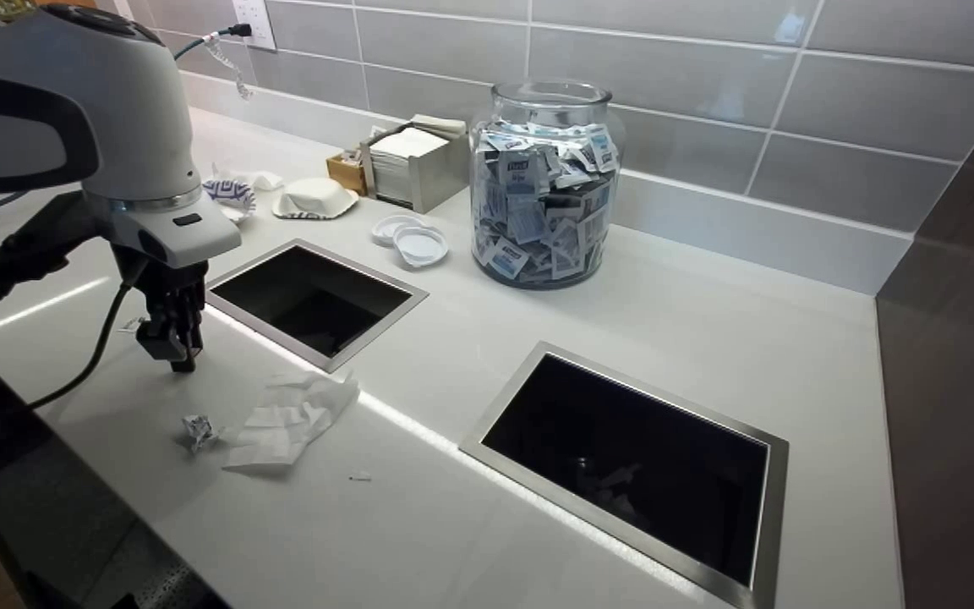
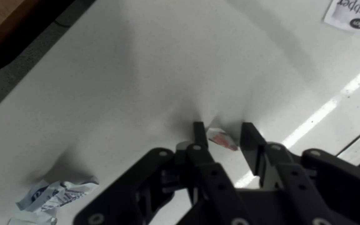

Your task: Put one small paper in the trash chute on the left

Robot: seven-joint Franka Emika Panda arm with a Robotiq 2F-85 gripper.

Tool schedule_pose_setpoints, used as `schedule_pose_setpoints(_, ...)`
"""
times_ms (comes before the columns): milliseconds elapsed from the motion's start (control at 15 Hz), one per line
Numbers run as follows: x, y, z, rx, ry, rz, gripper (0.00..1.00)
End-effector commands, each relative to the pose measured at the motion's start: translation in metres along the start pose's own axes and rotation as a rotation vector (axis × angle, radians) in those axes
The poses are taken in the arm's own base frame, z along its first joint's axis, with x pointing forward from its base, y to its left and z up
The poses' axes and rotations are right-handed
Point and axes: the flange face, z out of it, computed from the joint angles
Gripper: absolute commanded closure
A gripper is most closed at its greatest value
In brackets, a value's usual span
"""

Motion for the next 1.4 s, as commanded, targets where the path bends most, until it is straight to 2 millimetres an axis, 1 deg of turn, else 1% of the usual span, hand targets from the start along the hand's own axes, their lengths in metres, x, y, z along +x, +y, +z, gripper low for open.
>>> schedule_pose_setpoints(0,0.003,0.000,0.002,0.017,0.009,-0.018,0.88)
schedule_pose_setpoints(67,0.004,0.001,0.001,0.019,0.010,-0.020,0.92)
schedule_pose_setpoints(133,0.004,0.001,-0.001,0.022,0.013,-0.024,0.93)
schedule_pose_setpoints(200,0.004,0.001,-0.002,0.023,0.017,-0.027,0.88)
schedule_pose_setpoints(267,0.005,0.000,-0.004,0.025,0.019,-0.030,0.78)
schedule_pose_setpoints(400,0.006,-0.001,-0.007,0.026,0.026,-0.035,0.73)
schedule_pose_setpoints(467,-0.003,0.004,-0.006,0.027,0.032,-0.037,0.56)
schedule_pose_setpoints(533,-0.002,0.004,-0.010,0.024,0.041,-0.039,0.49)
schedule_pose_setpoints(600,0.005,0.003,-0.015,0.021,0.048,-0.038,0.40)
schedule_pose_setpoints(733,0.000,0.009,-0.019,0.016,0.061,-0.035,0.27)
schedule_pose_setpoints(933,0.008,0.015,-0.026,0.012,0.074,-0.027,0.03)
schedule_pose_setpoints(1000,0.009,0.019,-0.025,0.013,0.074,-0.024,0.00)
schedule_pose_setpoints(1333,0.016,0.025,-0.016,-0.003,0.079,-0.031,0.00)
